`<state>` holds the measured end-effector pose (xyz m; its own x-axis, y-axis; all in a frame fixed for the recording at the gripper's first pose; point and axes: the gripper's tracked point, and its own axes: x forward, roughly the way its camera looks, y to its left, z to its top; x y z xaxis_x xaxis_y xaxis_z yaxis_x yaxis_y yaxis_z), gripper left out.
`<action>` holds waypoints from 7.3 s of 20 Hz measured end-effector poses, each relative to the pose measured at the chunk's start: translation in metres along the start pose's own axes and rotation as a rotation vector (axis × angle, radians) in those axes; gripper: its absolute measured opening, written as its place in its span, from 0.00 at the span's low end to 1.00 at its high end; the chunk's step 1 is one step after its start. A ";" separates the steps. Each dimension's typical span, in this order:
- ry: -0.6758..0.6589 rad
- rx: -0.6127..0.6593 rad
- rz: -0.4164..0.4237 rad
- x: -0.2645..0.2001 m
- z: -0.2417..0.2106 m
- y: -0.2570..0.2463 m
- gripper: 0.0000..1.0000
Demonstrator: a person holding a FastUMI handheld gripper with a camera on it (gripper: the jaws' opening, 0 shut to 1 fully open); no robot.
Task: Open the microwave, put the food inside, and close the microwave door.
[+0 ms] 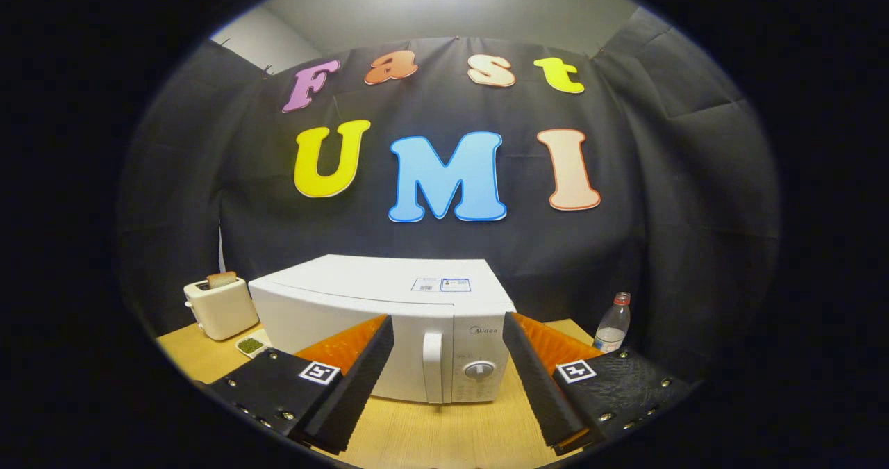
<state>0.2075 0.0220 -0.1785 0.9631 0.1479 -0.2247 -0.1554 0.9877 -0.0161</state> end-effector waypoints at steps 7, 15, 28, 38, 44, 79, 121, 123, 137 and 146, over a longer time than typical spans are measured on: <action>0.115 0.012 0.008 0.048 -0.056 0.000 0.96; 0.269 0.091 0.047 0.080 -0.112 0.008 0.79; 0.293 0.000 0.044 0.084 -0.114 0.022 0.13; 0.345 -0.016 0.075 0.023 -0.121 0.041 0.10; 0.387 0.020 0.126 -0.034 -0.123 0.071 0.21; 0.293 -0.010 0.096 -0.183 -0.122 0.299 0.24; 0.250 0.137 0.392 -0.237 -0.039 0.183 0.99; 0.271 0.154 0.348 -0.231 -0.048 0.156 0.99; 0.551 0.239 0.227 -0.217 -0.145 0.050 0.99; 0.738 0.426 0.197 -0.236 -0.203 0.021 0.99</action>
<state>-0.0679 -0.0020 -0.3231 0.5167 0.3927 -0.7608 -0.0667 0.9044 0.4215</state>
